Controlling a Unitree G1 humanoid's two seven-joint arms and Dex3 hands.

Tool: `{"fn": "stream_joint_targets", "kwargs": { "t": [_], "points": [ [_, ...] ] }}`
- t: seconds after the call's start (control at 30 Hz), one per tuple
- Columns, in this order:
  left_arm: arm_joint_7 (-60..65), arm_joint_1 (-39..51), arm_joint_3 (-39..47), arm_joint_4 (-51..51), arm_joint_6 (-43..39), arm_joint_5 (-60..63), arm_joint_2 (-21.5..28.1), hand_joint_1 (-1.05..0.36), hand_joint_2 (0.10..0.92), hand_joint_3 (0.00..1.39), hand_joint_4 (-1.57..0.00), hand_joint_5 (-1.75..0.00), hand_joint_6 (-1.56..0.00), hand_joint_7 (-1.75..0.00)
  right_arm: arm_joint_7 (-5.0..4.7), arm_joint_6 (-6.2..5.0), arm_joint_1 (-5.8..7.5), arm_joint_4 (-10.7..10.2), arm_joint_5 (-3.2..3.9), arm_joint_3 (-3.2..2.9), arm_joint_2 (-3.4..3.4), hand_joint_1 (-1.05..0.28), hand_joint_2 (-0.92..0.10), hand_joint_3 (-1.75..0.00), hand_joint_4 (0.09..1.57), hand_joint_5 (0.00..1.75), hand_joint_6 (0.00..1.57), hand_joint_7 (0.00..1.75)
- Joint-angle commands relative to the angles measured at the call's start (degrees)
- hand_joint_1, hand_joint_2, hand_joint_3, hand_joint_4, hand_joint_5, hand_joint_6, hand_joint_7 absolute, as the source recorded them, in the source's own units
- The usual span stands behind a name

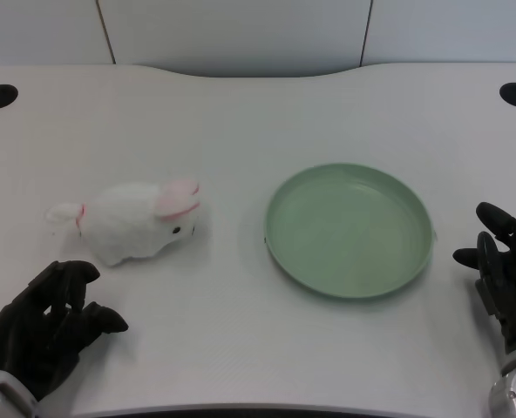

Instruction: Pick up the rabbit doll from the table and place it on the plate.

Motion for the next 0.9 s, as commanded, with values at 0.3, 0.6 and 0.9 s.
{"fn": "stream_joint_targets", "kwargs": {
  "t": [0.3, 0.6, 0.9],
  "points": [
    [-0.9, 0.7, 0.4, 0.0, -0.5, 0.2, 1.0, -0.52, 0.921, 0.61, -0.62, -1.75, -0.41, -1.66, -0.04, 0.3, 0.96, -0.4, -1.21, 1.3, -2.11, -0.39, -0.92, -0.34, 0.75, 1.09, 0.89, 0.3],
    [-1.1, 0.8, 0.4, -0.2, 0.2, -0.2, 1.3, -0.52, 0.921, 0.61, -0.61, -1.75, -0.41, -1.64, 3.5, 3.3, 1.35, -1.4, -0.39, 1.91, -3.69, -0.39, -0.92, -0.3, 0.8, 1.0, 0.89, 0.32],
    [-3.6, 0.7, -0.9, 1.3, -3.5, 1.9, 2.7, -0.55, 0.921, 0.56, -0.62, -1.75, -0.4, -1.66, 3.47, 2.33, 1.45, -1.2, -1.0, 2.54, -3.61, -0.38, -0.92, -0.32, 0.83, 0.98, 0.88, 0.3]
  ]
}}
